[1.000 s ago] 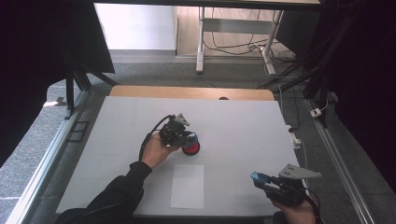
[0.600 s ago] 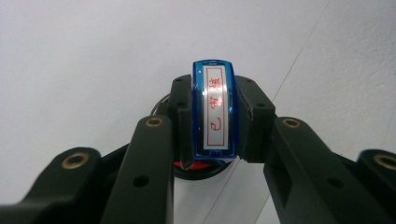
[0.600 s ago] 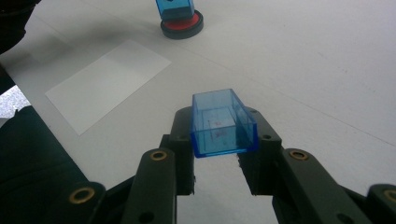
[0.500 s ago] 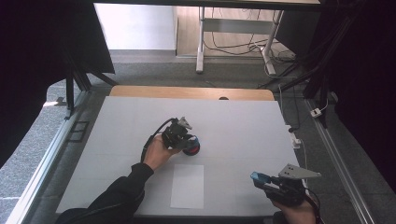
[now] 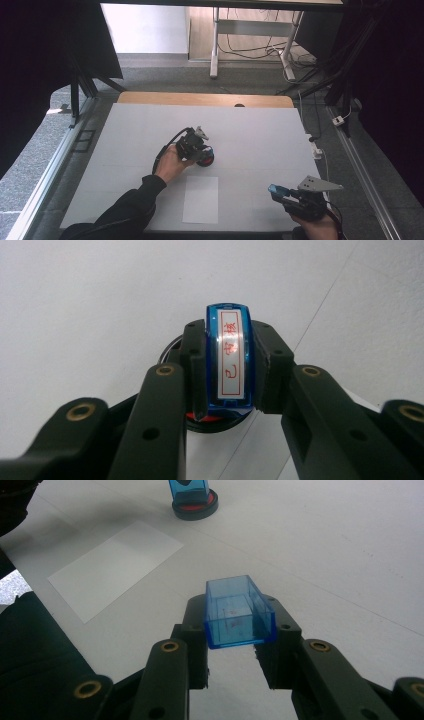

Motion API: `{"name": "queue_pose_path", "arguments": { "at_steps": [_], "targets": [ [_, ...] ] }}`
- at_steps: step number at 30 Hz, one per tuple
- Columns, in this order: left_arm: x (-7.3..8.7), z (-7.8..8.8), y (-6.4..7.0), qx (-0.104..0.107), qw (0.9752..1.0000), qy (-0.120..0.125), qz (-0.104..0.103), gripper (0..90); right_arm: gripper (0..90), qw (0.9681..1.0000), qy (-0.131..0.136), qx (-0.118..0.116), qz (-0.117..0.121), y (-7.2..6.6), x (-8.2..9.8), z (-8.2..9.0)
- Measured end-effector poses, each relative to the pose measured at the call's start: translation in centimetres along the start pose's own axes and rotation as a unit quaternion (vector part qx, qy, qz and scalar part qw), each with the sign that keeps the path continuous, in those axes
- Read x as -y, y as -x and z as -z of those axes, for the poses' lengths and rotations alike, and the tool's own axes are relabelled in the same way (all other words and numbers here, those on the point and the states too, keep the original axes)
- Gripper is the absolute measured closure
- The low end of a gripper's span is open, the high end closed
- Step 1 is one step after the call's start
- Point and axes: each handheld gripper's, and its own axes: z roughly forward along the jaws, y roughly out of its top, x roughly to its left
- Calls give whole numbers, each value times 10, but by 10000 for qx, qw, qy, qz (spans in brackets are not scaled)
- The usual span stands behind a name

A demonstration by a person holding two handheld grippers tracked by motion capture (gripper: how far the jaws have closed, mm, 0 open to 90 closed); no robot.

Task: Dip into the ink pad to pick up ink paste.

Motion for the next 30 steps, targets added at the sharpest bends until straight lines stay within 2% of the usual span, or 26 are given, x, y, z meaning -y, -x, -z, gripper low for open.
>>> {"name": "queue_pose_path", "arguments": {
  "at_steps": [8,14,17,22,26,30],
  "targets": [
    [1,-1,-7,207,9996,39,211,707,686,10000,-6,-15,-3,0,0,0],
    [3,-1,-17,463,9979,54,449,706,686,10000,15,-11,-16,0,0,0],
    [3,-1,-18,498,9975,49,490,706,686,10000,19,-11,-21,0,0,0],
    [1,-1,-13,335,9988,18,356,706,686,10000,19,-11,-17,0,0,0],
    [0,-1,-3,75,9999,-18,149,706,686,10000,20,-4,-19,0,0,0],
    [-2,-1,5,-155,9998,-69,-70,706,685,10000,26,-20,-16,0,0,0]
  ]
}}
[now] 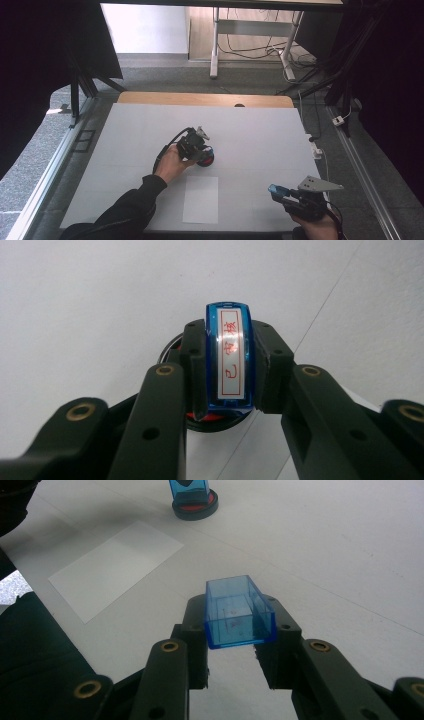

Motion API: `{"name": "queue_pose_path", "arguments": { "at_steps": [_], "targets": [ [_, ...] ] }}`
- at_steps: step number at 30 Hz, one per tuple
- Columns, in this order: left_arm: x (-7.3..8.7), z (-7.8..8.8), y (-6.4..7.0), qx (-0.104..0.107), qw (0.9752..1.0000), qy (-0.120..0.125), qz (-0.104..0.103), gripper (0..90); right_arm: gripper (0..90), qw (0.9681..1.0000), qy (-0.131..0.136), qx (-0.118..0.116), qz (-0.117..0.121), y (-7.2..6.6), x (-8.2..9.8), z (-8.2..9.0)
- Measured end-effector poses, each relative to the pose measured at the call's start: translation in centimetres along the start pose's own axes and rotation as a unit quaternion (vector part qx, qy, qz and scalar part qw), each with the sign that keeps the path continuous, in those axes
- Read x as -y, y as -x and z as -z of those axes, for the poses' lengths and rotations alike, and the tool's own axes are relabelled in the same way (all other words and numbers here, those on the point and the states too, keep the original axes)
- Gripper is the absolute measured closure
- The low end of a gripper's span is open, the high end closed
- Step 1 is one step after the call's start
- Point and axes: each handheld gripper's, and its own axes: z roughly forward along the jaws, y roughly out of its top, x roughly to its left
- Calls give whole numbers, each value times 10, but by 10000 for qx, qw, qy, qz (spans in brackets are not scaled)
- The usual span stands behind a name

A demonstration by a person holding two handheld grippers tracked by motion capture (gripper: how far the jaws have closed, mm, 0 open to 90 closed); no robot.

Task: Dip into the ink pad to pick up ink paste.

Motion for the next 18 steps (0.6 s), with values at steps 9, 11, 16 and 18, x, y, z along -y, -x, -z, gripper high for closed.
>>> {"name": "queue_pose_path", "arguments": {
  "at_steps": [9,11,16,18],
  "targets": [
    [6,0,-12,347,9988,179,301,705,685,10000,-41,5,35,0,0,0],
    [6,0,-12,326,9990,182,257,705,685,10000,-25,-3,31,-1,0,0],
    [6,0,-13,359,9990,204,174,703,685,10000,-3,-8,28,-1,0,0],
    [6,0,-13,365,9990,223,156,703,685,10000,-3,-14,28,-1,0,0]
  ]
}}
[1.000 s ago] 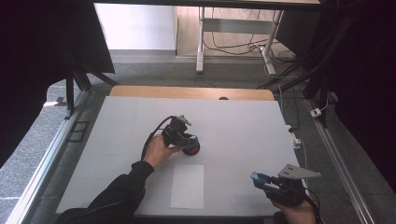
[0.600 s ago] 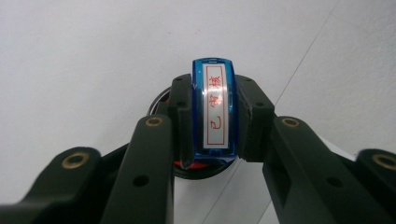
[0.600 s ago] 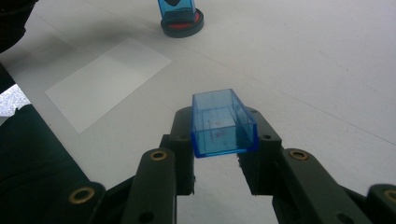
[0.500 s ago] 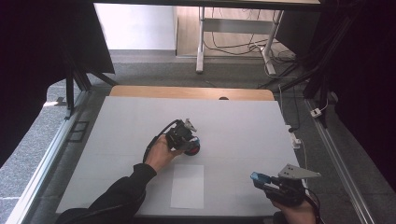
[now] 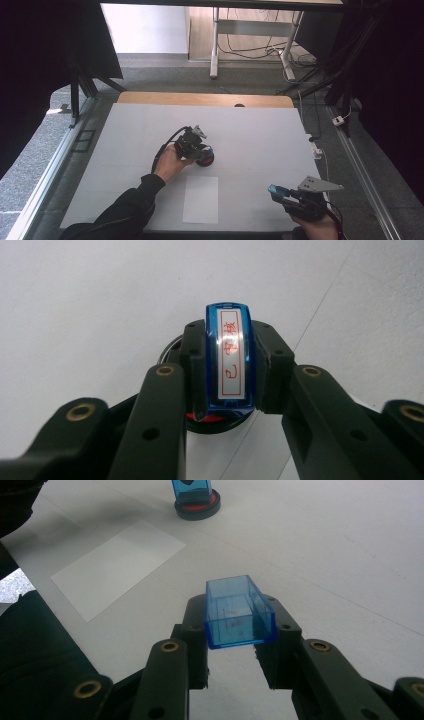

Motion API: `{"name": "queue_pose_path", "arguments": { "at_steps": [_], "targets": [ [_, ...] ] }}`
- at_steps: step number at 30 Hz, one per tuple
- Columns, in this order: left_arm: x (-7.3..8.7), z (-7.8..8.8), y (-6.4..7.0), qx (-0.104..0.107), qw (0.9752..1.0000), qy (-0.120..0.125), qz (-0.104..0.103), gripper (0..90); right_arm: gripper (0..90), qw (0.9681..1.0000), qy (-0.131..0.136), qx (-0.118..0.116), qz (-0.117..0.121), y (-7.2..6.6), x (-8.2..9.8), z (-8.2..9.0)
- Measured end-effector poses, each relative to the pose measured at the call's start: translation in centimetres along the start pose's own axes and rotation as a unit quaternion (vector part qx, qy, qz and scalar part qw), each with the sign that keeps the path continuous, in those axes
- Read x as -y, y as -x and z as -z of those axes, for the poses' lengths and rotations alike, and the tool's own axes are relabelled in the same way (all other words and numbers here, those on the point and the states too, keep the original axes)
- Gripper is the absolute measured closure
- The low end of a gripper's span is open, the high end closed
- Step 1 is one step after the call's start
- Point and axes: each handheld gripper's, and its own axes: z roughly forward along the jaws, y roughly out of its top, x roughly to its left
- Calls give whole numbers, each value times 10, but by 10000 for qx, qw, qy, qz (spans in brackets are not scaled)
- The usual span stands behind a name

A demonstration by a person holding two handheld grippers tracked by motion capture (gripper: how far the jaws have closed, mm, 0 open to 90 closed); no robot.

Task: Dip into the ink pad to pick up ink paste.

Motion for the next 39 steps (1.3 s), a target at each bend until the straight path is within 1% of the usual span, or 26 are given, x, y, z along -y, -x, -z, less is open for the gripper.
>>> {"name": "queue_pose_path", "arguments": {
  "at_steps": [5,9,10,16,25,33,39],
  "targets": [
    [1,0,-2,48,10000,56,53,702,685,10000,11,-6,7,0,0,0],
    [1,1,-1,32,9999,95,30,702,685,10000,-10,-16,30,0,0,0],
    [1,2,-1,10,9999,130,-6,701,685,10000,-6,-26,29,0,0,0],
    [-1,10,1,99,9996,255,28,701,684,10000,4,-25,32,0,0,0],
    [0,20,5,199,9992,335,-7,699,684,10000,5,-20,33,0,0,0],
    [4,30,10,309,9987,407,-40,699,683,10000,9,-28,36,0,0,0],
    [8,39,12,431,9976,538,-39,699,683,10000,12,-12,39,-1,0,0]
  ]
}}
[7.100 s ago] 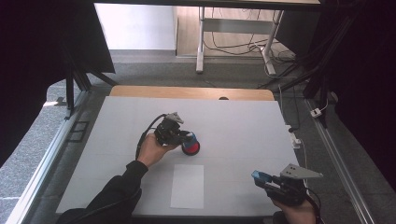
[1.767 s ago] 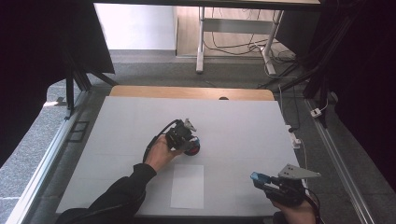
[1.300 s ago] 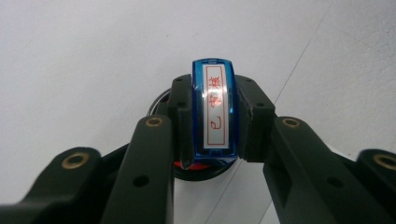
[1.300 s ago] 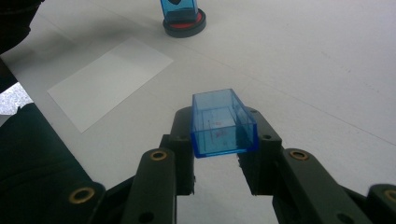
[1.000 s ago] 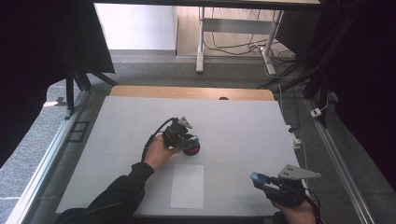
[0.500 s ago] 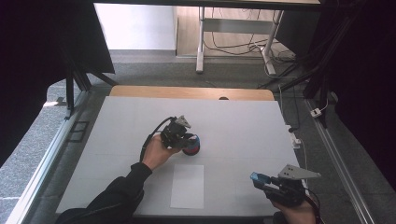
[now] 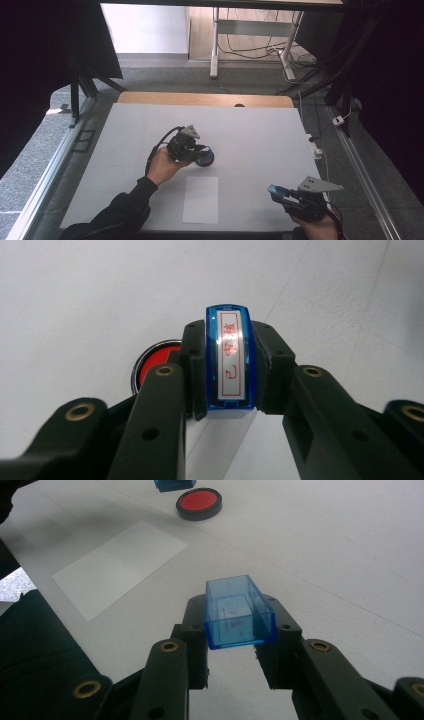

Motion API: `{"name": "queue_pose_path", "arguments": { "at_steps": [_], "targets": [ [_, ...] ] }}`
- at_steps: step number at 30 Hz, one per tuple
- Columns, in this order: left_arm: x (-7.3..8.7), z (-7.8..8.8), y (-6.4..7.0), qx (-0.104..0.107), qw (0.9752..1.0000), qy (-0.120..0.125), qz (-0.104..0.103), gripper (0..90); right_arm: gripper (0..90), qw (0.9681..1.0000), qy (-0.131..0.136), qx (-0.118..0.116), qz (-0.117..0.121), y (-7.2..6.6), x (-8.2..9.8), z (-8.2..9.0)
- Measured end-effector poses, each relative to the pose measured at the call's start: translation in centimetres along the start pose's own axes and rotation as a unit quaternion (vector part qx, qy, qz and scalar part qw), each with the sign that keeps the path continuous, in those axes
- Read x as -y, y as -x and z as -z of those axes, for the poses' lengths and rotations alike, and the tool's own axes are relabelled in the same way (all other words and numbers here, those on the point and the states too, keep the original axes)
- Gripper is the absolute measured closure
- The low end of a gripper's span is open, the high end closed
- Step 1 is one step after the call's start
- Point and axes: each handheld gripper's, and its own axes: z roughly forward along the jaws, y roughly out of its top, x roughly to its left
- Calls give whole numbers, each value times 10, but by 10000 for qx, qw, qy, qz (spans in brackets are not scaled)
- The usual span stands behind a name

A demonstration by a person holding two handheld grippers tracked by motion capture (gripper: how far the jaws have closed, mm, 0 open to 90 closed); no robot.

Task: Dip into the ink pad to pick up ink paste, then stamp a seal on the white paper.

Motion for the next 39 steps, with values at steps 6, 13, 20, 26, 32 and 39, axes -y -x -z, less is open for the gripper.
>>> {"name": "queue_pose_path", "arguments": {
  "at_steps": [6,13,20,26,32,39],
  "targets": [
    [2,11,4,75,9999,146,-8,699,683,10000,18,-23,-10,0,0,0],
    [4,22,11,181,9994,286,-15,699,683,10000,7,-22,-7,0,0,0],
    [9,34,19,310,9987,413,-28,699,683,10000,13,-26,-7,0,0,0],
    [14,44,26,384,9980,491,-72,699,683,10000,24,-34,-22,0,0,1],
    [23,49,31,458,9977,504,-37,699,683,10000,13,-23,-12,0,0,0],
    [24,51,42,520,9978,409,-48,699,683,10000,12,-14,-21,0,0,0]
  ]
}}
